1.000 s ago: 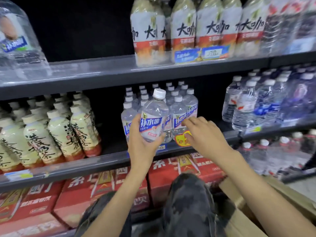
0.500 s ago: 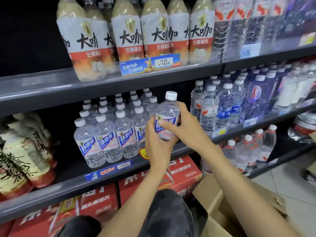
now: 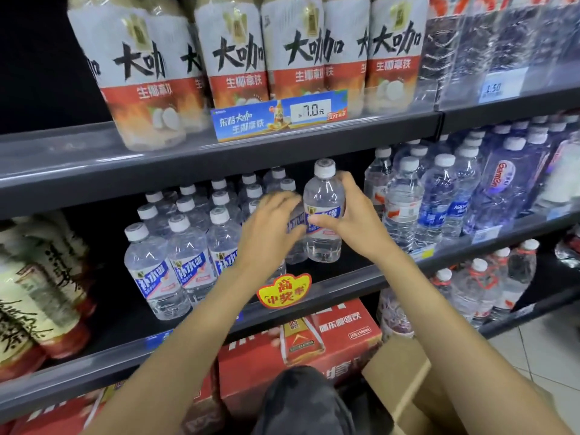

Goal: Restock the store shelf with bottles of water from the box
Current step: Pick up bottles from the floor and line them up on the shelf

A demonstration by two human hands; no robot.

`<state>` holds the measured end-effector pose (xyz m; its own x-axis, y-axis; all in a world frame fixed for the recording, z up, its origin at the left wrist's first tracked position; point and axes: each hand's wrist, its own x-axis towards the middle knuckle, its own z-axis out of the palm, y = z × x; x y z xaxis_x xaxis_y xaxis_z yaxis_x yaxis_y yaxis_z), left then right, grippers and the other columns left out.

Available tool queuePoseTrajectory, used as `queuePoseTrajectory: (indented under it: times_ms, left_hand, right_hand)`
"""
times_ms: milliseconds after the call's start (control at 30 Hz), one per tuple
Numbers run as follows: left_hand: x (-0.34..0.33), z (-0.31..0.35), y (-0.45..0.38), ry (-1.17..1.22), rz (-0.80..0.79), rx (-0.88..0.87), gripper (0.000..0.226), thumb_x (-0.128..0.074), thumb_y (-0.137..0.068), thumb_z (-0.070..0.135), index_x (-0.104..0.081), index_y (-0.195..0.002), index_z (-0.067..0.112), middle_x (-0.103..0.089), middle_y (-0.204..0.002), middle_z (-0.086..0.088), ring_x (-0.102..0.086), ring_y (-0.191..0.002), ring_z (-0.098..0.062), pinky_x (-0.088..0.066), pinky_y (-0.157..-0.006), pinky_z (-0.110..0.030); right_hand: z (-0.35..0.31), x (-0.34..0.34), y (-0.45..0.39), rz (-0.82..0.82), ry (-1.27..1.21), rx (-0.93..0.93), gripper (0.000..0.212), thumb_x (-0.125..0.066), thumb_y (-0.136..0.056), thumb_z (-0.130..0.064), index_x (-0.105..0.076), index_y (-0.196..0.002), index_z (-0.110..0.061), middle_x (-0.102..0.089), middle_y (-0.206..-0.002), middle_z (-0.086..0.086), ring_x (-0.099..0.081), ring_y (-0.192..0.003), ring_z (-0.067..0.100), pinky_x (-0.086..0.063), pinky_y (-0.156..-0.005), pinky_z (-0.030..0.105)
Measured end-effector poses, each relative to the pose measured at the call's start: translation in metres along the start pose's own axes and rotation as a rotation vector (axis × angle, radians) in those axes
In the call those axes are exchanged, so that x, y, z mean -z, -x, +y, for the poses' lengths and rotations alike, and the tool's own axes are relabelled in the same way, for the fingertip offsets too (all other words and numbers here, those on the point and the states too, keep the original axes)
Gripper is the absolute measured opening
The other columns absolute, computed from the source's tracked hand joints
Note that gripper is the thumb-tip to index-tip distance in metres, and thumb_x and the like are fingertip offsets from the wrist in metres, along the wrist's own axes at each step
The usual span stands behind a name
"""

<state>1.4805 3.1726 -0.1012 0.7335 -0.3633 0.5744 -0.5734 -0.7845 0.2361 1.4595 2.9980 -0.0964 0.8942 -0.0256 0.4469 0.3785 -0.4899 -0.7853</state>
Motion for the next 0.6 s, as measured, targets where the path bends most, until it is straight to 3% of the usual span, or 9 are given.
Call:
queuePoseTrajectory:
  times_ms: [167,333,600]
  left_hand:
    - [0.012,-0.022,-0.015,-0.221,-0.046,-0.073,0.040,-0.066,-0.086,0.031,-0.059,-0.125,0.026,-0.058,-0.129,0.007,-0.043,-0.129,-0.020,-0.042,-0.098,-0.040]
    - [0.015,-0.035,-0.016,-0.271,-0.081,-0.072,0.037,-0.062,-0.089,0.032,-0.058,-0.125,0.027,-0.055,-0.131,0.009,-0.044,-0.126,-0.019,-0.043,-0.097,-0.035]
    - [0.014,-0.043,-0.015,-0.192,-0.114,0.016,0.041,-0.062,-0.089,0.041,-0.056,-0.127,0.027,-0.053,-0.126,0.003,-0.053,-0.116,-0.021,-0.050,-0.083,-0.038]
  right_hand:
    - [0.017,-0.009,-0.004,-0.126,-0.076,0.001,0.071,-0.080,-0.076,-0.012,-0.039,-0.133,-0.024,-0.060,-0.122,0.000,-0.060,-0.113,0.009,-0.048,-0.097,0.030]
    - [0.029,-0.026,-0.008,-0.182,-0.139,-0.012,0.072,-0.078,-0.077,-0.006,-0.040,-0.135,-0.024,-0.061,-0.122,-0.006,-0.060,-0.112,0.002,-0.047,-0.093,0.015]
    - [0.055,-0.040,-0.009,-0.284,-0.203,-0.066,0.071,-0.079,-0.077,-0.009,-0.043,-0.136,-0.024,-0.061,-0.123,-0.008,-0.060,-0.115,0.004,-0.049,-0.098,0.029]
